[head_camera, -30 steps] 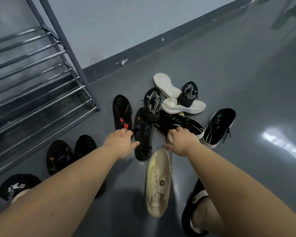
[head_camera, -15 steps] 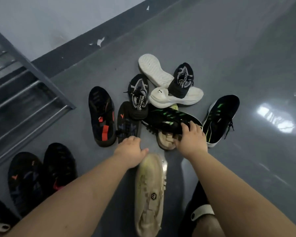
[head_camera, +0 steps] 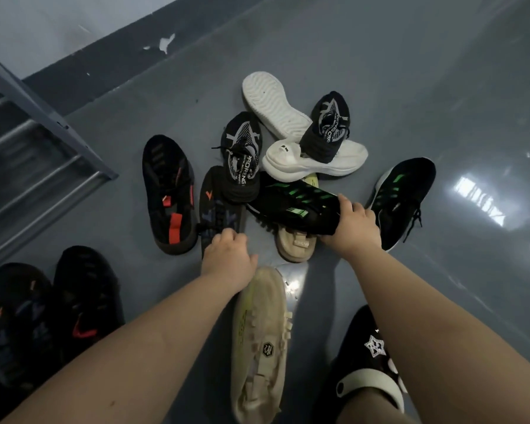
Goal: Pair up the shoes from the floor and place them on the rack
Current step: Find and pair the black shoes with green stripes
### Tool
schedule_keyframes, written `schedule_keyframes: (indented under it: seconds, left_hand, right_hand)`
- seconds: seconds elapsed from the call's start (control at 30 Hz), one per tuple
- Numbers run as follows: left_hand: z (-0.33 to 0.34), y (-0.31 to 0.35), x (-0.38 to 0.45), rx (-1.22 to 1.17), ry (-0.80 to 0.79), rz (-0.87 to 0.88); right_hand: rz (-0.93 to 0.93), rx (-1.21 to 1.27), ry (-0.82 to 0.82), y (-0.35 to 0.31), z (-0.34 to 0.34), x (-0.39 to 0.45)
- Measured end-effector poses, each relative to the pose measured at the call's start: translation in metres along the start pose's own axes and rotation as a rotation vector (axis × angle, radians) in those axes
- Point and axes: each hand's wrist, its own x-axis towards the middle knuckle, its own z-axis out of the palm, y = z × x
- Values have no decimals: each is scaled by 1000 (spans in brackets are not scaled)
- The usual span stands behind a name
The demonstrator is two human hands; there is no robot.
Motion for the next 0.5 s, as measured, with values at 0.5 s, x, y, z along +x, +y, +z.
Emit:
schedule_keyframes:
  seconds: [0.5]
  left_hand:
    - [13, 53, -21, -1527, -395, -412]
  right_hand:
    - [76, 154, 119, -42, 7, -83]
